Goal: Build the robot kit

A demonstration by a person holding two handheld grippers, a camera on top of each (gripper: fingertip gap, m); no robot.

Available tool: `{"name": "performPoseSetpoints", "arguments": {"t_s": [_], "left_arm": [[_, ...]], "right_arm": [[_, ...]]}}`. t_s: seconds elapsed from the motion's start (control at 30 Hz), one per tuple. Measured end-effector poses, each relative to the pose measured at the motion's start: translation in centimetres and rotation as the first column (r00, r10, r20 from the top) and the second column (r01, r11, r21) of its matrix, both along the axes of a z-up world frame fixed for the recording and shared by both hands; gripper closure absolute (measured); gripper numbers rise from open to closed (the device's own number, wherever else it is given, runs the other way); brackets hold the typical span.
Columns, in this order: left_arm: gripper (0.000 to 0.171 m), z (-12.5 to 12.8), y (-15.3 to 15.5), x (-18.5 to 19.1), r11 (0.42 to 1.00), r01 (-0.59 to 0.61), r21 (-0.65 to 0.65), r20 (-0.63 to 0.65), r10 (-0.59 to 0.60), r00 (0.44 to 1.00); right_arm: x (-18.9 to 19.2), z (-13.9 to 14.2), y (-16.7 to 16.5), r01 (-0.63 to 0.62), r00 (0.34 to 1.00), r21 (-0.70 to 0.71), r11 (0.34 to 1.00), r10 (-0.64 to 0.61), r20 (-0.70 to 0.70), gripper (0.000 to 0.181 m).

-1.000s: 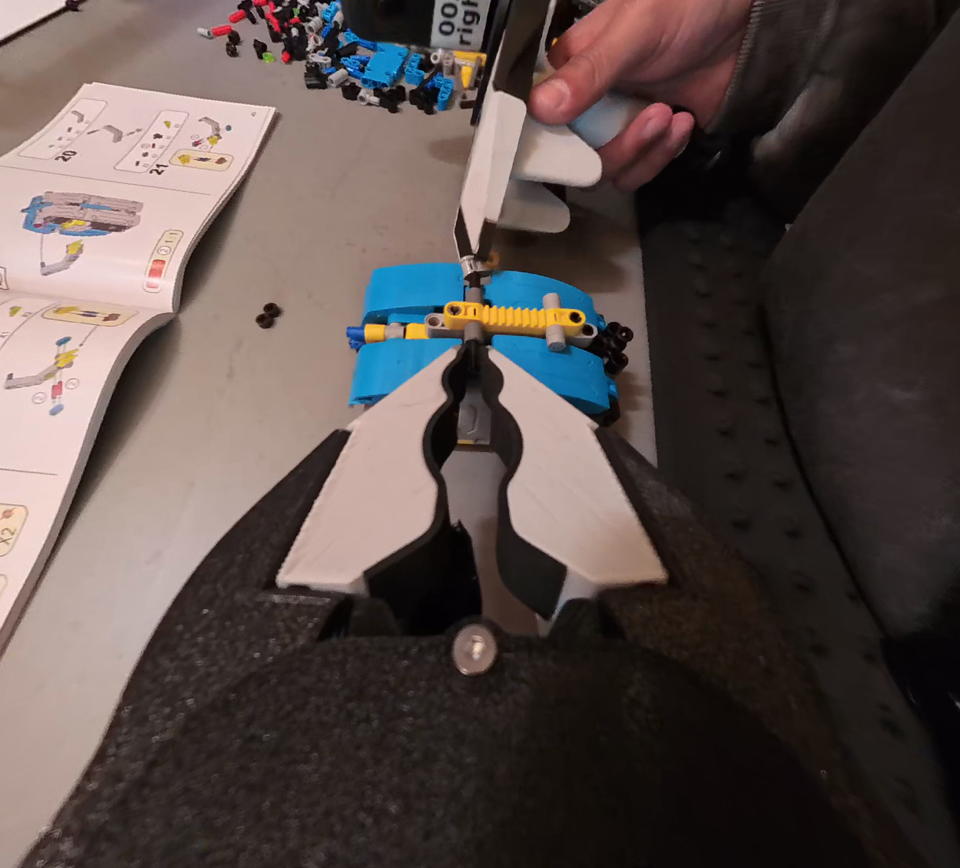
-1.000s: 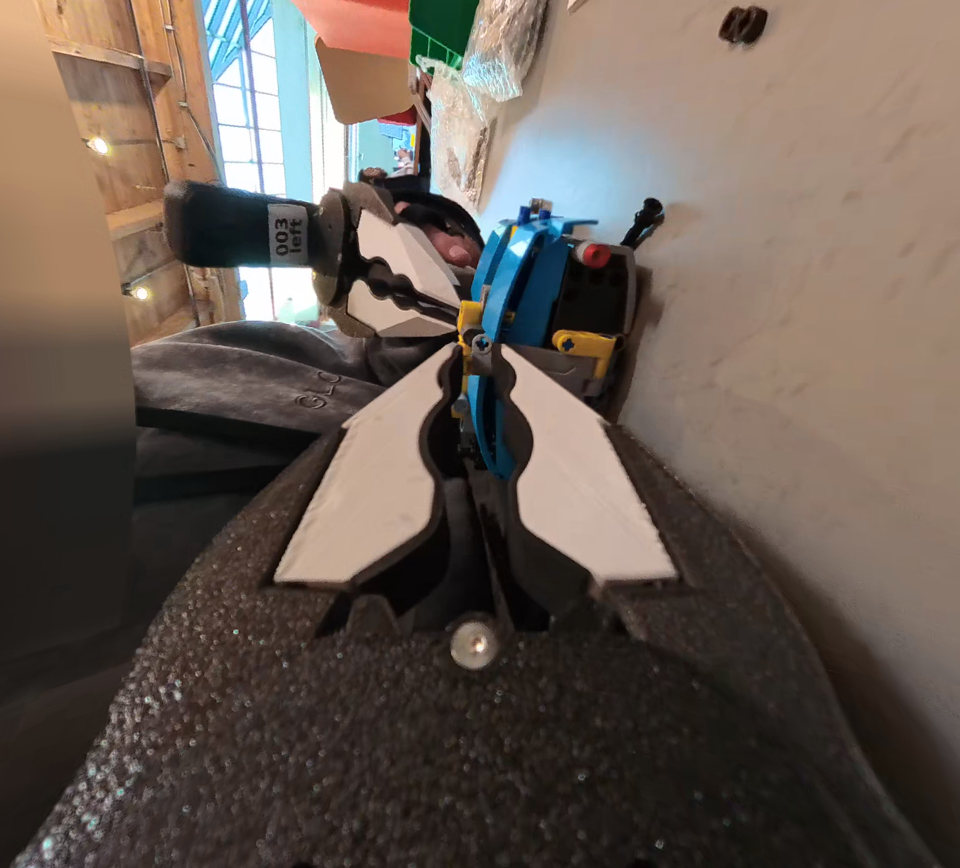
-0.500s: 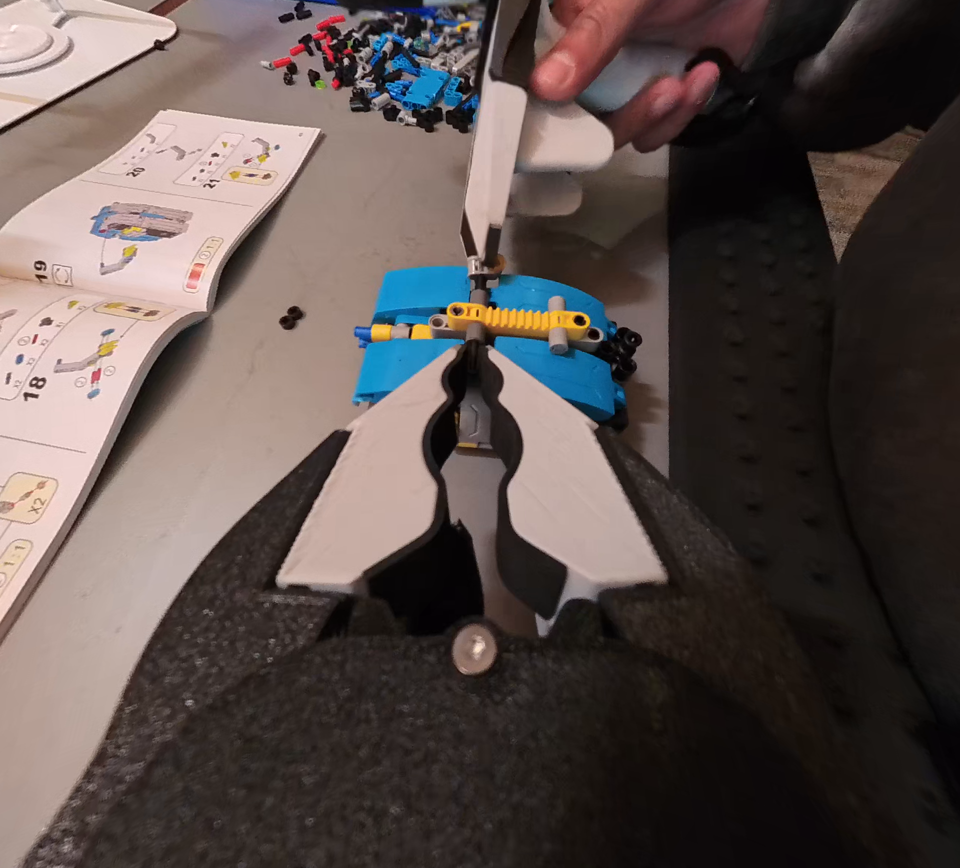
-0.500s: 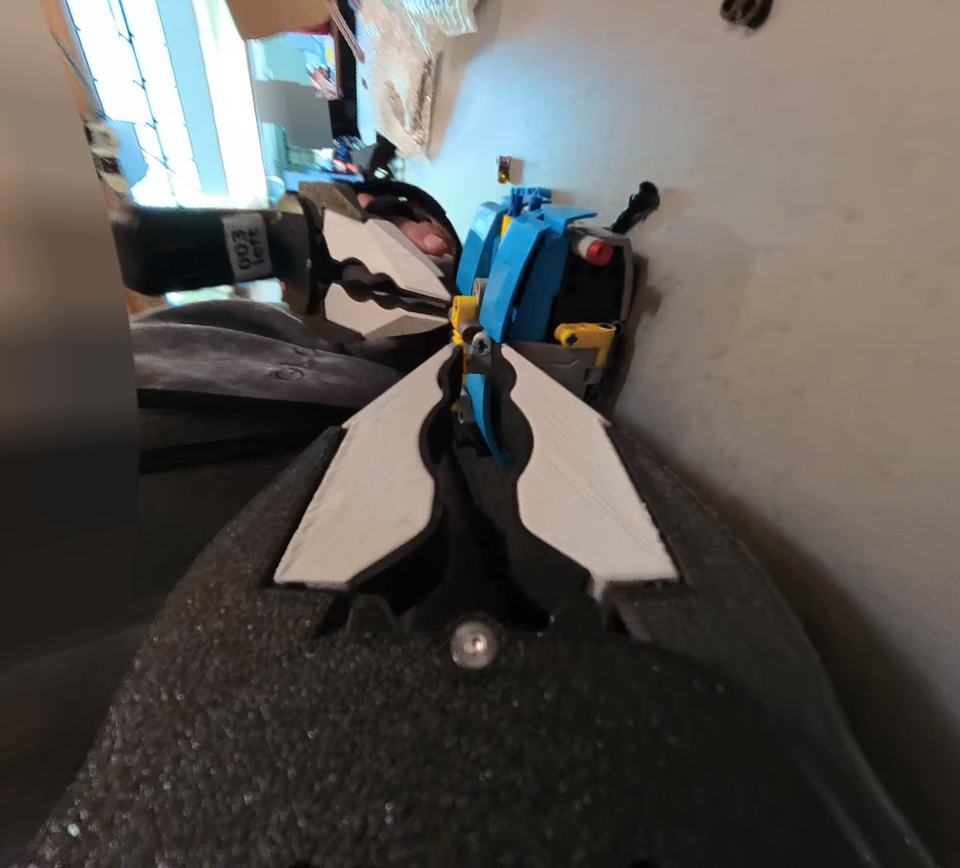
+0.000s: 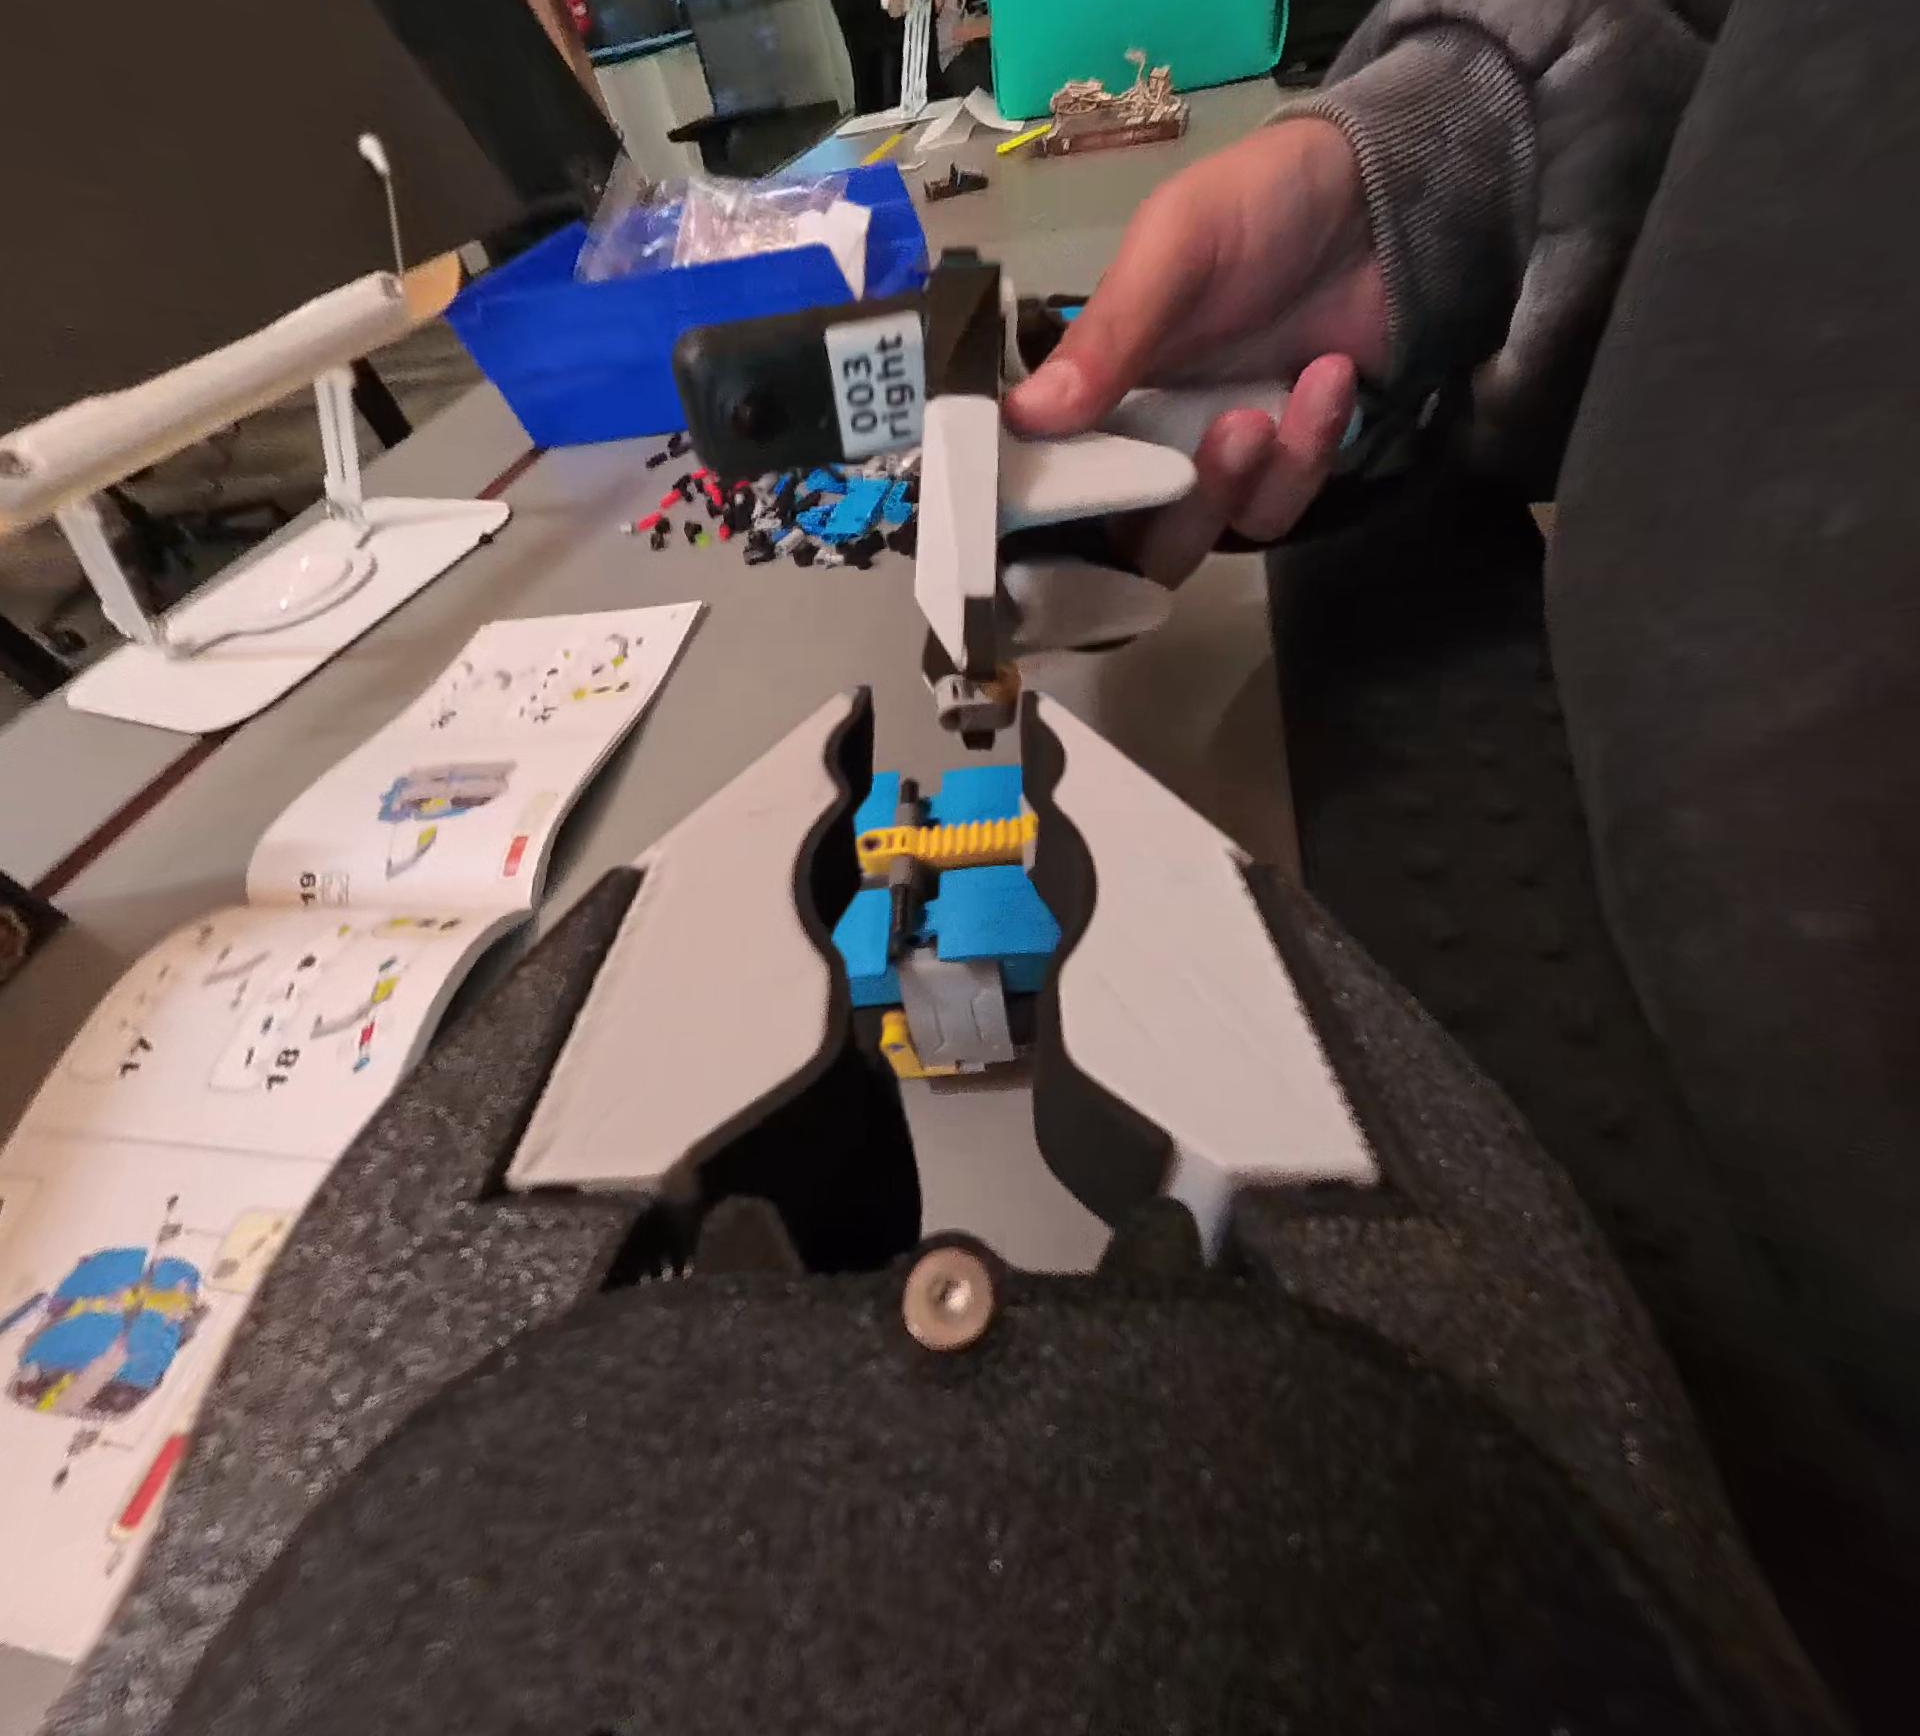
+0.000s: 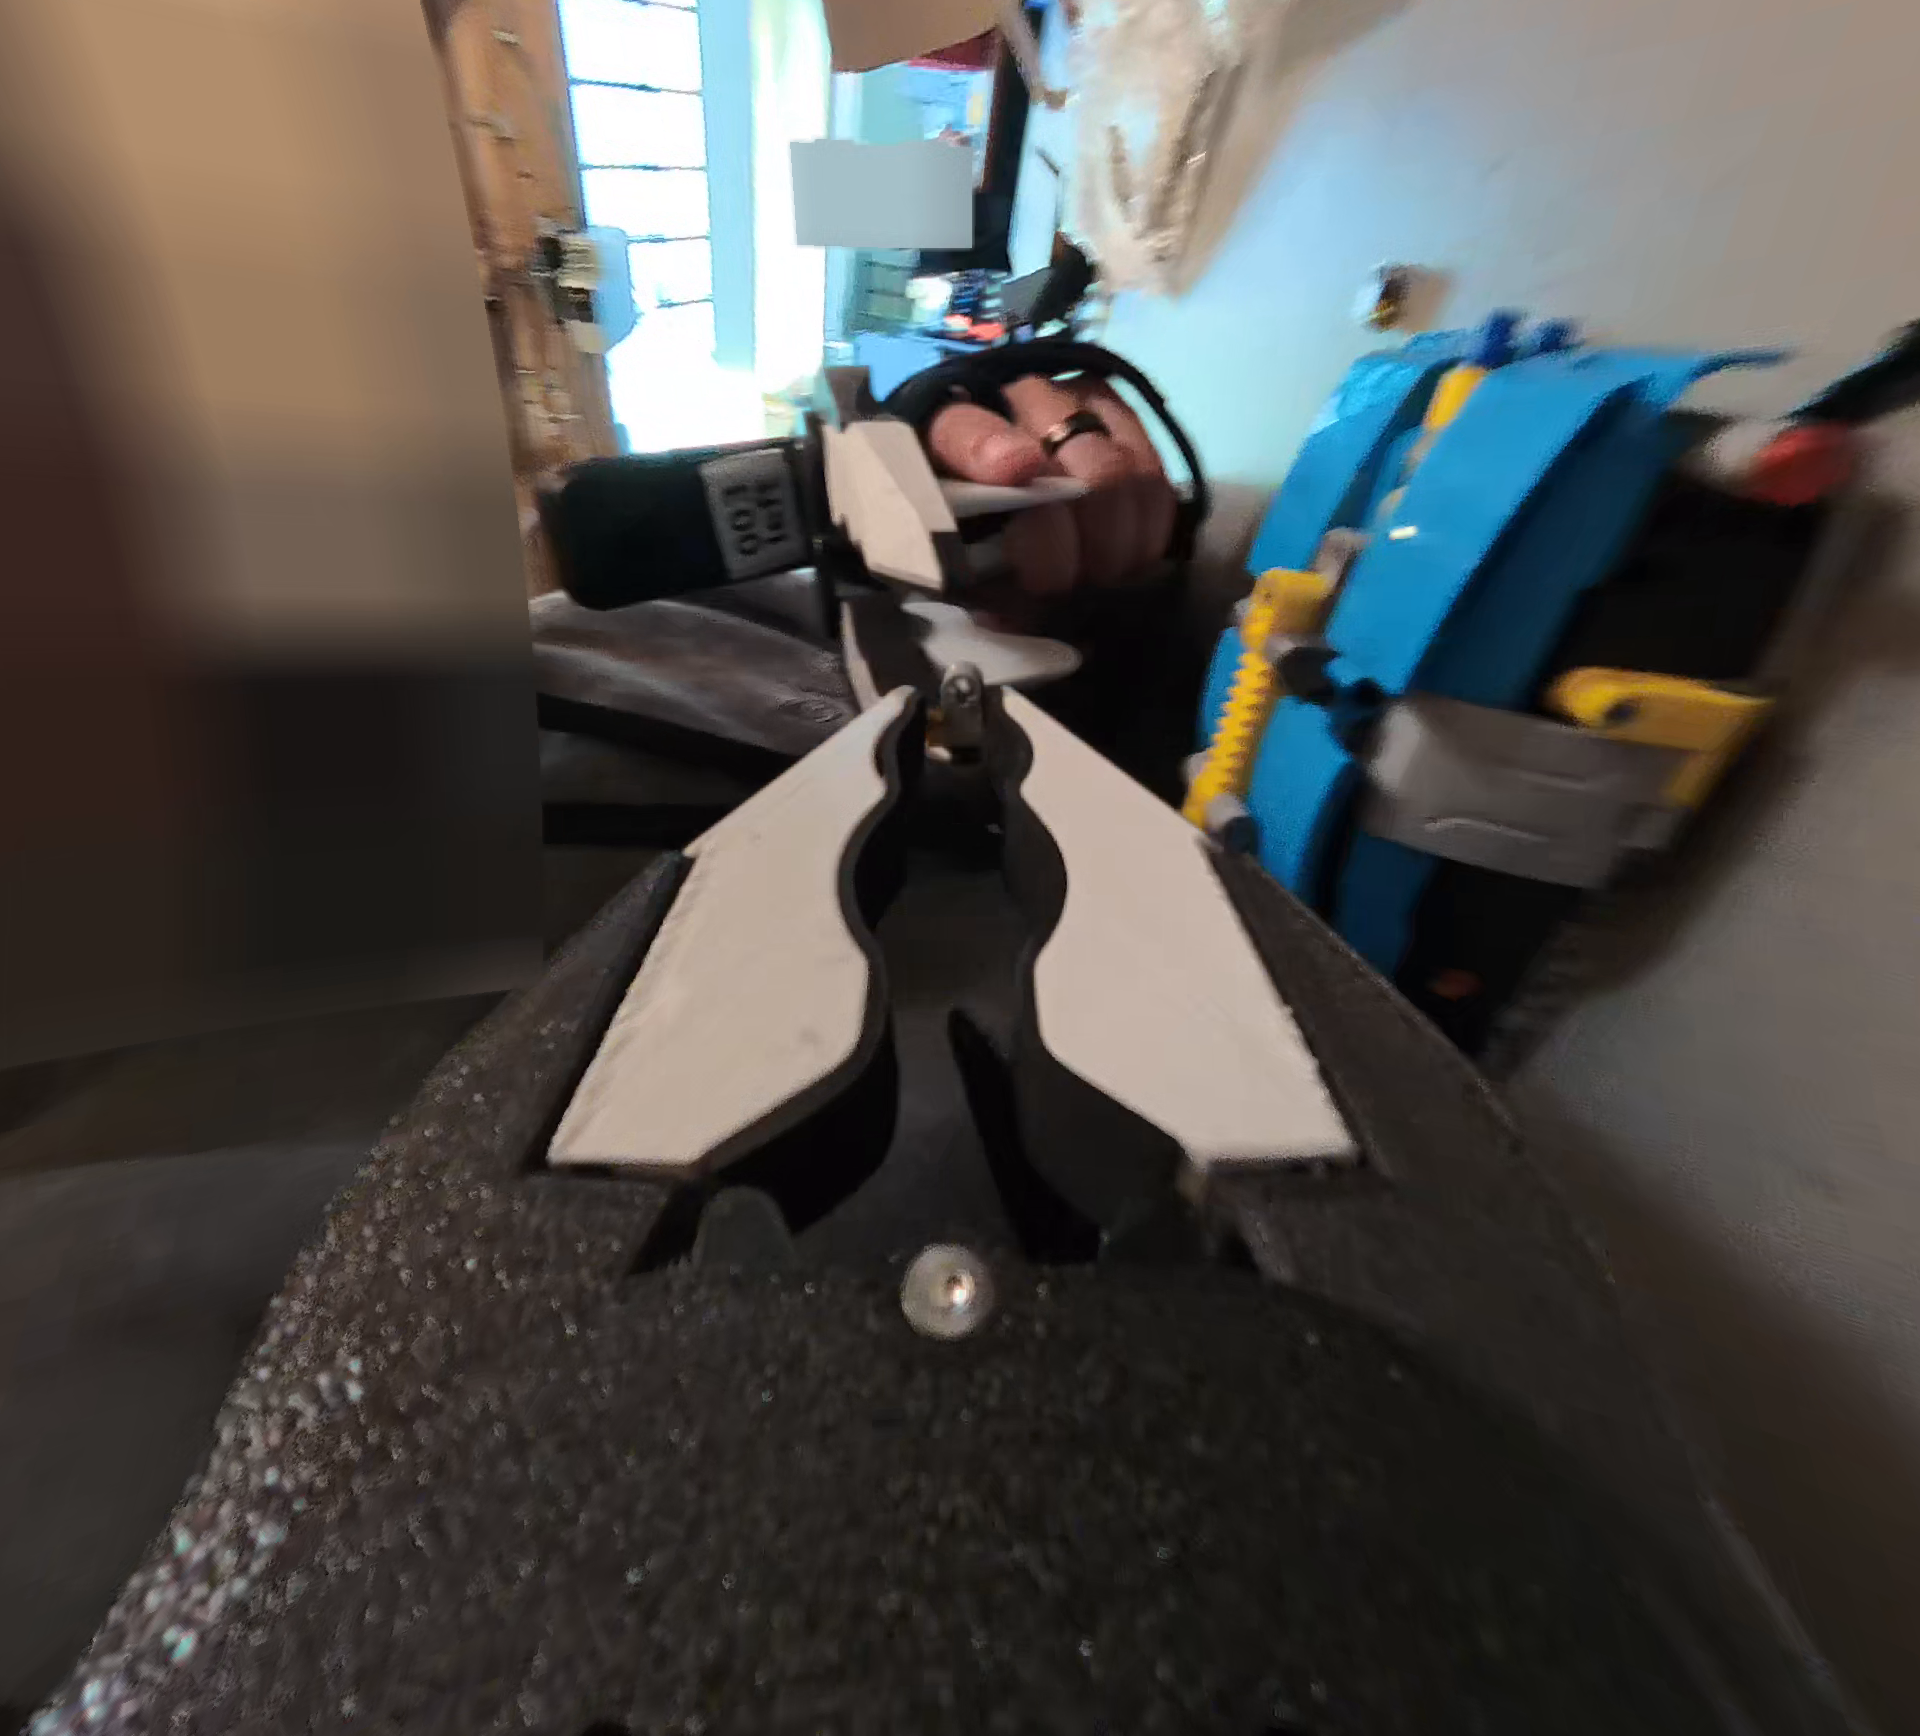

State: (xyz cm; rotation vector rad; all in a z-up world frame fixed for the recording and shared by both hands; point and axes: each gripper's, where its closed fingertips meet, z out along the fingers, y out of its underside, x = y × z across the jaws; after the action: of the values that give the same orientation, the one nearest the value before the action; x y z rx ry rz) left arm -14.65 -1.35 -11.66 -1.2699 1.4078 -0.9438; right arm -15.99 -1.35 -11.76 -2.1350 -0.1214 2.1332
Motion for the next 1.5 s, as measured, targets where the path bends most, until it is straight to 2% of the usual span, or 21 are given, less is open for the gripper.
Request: {"name": "performPoseSetpoints", "arguments": {"t_s": [0.1,0.2,0.33,0.43,0.5,0.57,0.63,0.77,0.87,1.0,1.13,1.33,1.4,1.5], "left_arm": [[0.156,0.4,-1.2,0.2,0.998,0.038,0.042,0.022,-0.039,0.999],[0.156,0.1,-1.4,0.2,0.998,0.049,0.038,0.012,-0.049,0.999],[0.156,0.1,-1.2,0.1,0.998,0.057,-0.038,0.017,-0.057,0.998],[0.156,0.0,-1.2,0.2,0.998,0.054,-0.036,0.011,-0.053,0.999],[0.156,-0.4,-1.4,0.3,0.998,0.059,-0.018,-0.011,-0.060,0.998],[0.156,-0.8,-1.5,0.4,0.998,0.057,0.006,-0.033,-0.057,0.998],[0.156,-0.9,-1.7,0.4,0.998,0.070,-0.003,-0.041,-0.070,0.997],[0.156,-2.1,-1.5,0.6,0.997,0.047,0.056,-0.114,-0.040,0.993],[0.156,-3.1,-1.1,0.9,0.993,0.015,0.120,-0.176,0.006,0.984],[0.156,-3.2,-0.6,1.2,0.984,-0.019,0.175,-0.198,0.054,0.979],[0.156,-3.1,-0.3,1.2,0.980,-0.039,0.196,-0.199,0.078,0.977],[0.156,-3.4,-0.5,1.4,0.974,-0.044,0.222,-0.203,0.091,0.975],[0.151,-3.0,-0.2,1.1,0.981,-0.067,0.182,-0.175,0.099,0.980],[0.154,-2.7,1.6,-0.6,0.994,-0.108,0.016,-0.130,0.109,0.985]], "right_arm": [[-1.2,0.7,-0.8,-0.011,0.995,-0.048,0.999,0.006,-0.102,0.171],[-1.3,0.6,-1.0,0.006,0.991,-0.062,0.998,-0.014,-0.131,0.171],[-0.8,0.4,-1.1,0.032,0.998,0.087,0.996,-0.028,-0.055,0.171],[-0.4,0.2,-1.0,0.056,0.998,0.197,0.979,-0.061,0.023,0.168],[-0.5,0.1,-1.2,0.060,0.997,0.192,0.979,-0.070,0.046,0.158],[-0.6,0.3,-1.2,0.075,0.996,0.189,0.979,-0.084,0.040,0.157],[-0.6,-0.3,-1.2,0.081,0.991,0.199,0.977,-0.100,0.087,0.170],[-0.5,-1.6,-1.1,0.078,0.965,0.251,0.965,-0.136,0.224,0.171],[-0.3,-2.5,-0.8,0.054,0.902,0.330,0.943,-0.188,0.390,0.167],[-0.1,-3.1,-0.4,0.010,0.778,0.429,0.903,-0.276,0.564,0.170],[0.3,-2.8,-0.1,0.008,0.699,0.503,0.864,-0.364,0.615,0.174],[0.5,-3.1,-0.4,0.013,0.673,0.508,0.861,-0.384,0.632,0.175],[1.3,-3.3,-0.1,0.004,0.628,0.515,0.857,-0.403,0.665,0.175],[3.9,-3.8,0.6,-0.005,0.499,0.528,0.849,-0.455,0.737,0.175]]}}
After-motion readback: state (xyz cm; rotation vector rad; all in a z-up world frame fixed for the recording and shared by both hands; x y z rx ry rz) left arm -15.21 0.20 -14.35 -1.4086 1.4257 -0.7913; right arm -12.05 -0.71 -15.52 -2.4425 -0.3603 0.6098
